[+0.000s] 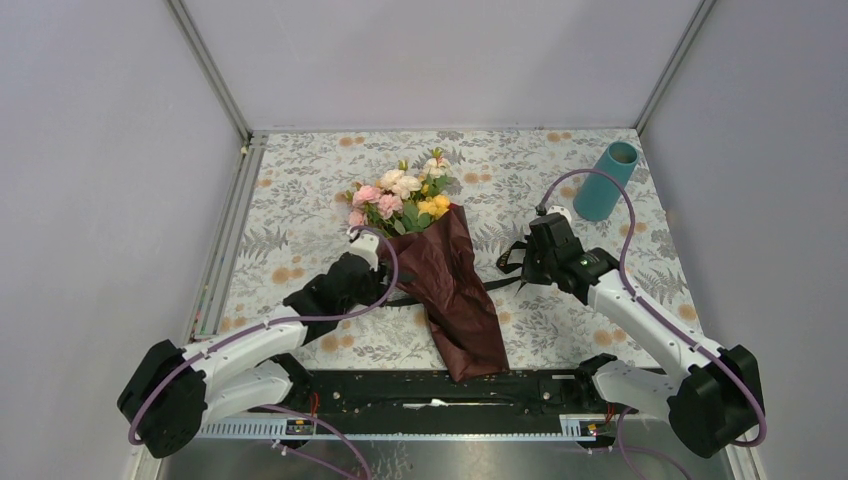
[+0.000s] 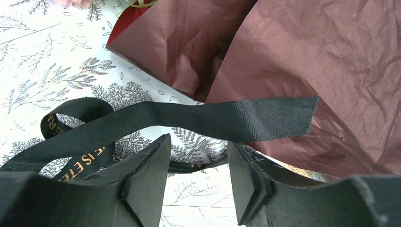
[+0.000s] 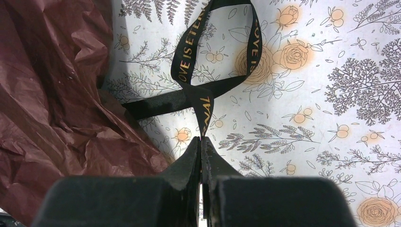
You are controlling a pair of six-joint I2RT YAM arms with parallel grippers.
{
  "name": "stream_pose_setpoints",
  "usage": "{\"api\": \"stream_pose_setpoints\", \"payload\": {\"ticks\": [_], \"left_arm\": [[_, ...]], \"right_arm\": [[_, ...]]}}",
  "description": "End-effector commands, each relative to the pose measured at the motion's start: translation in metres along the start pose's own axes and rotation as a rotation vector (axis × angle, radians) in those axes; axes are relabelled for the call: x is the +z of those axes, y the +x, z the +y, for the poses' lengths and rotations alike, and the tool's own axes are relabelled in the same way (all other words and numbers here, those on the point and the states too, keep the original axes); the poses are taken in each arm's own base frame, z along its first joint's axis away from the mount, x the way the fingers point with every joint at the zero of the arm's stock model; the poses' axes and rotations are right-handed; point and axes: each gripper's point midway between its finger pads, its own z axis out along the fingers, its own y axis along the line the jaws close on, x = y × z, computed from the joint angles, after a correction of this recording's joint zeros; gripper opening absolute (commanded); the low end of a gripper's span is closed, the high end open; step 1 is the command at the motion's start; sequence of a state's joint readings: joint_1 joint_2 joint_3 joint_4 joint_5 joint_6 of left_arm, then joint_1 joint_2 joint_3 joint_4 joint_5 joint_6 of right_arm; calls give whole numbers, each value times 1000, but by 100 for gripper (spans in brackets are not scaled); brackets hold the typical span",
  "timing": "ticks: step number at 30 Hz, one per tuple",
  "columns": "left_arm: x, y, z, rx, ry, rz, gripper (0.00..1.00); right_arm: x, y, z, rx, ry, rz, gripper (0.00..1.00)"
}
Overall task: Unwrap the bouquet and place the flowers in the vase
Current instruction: Place the ribbon at the center of the board.
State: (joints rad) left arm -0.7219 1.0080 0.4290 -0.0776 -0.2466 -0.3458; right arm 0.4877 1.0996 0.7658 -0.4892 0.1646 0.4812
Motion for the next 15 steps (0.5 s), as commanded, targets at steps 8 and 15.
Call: {"api": "stream_pose_setpoints", "payload": {"ticks": [8, 15], "left_arm": [[8, -22, -15, 37, 53, -59, 24], [4, -29, -6, -9, 1, -91, 0]], "right_arm": [[-14, -23, 3, -10, -15, -68, 0], [-22, -37, -6, -33, 30, -138, 0]]}}
